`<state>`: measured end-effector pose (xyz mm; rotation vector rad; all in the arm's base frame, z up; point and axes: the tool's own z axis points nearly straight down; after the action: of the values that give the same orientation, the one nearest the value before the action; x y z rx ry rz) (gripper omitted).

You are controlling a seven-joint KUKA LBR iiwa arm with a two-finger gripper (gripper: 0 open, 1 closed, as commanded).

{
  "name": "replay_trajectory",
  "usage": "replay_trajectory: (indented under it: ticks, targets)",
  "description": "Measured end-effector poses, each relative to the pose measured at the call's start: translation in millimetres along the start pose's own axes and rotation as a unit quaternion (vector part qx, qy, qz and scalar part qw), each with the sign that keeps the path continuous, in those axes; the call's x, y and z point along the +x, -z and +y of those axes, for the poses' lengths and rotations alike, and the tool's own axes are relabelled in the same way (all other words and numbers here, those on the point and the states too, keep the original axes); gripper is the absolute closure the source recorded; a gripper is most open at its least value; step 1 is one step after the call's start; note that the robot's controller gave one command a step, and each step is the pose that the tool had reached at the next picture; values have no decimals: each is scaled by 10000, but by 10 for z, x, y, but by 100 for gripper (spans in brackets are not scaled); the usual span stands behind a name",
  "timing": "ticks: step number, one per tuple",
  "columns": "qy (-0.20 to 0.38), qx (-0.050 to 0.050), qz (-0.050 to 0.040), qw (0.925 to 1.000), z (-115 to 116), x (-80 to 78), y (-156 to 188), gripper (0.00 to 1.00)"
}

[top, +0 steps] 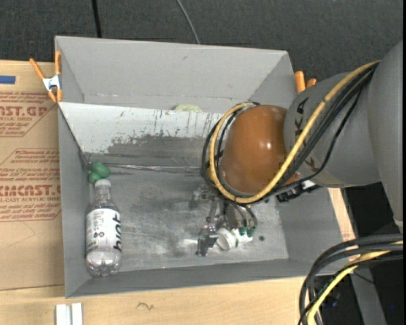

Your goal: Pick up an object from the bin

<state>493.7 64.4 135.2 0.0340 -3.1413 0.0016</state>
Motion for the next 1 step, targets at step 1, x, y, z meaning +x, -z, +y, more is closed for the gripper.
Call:
replay_trajectory:
  ticks: [1]
  targets:
    - [142,-11,0,9999,-371,69,-39,0]
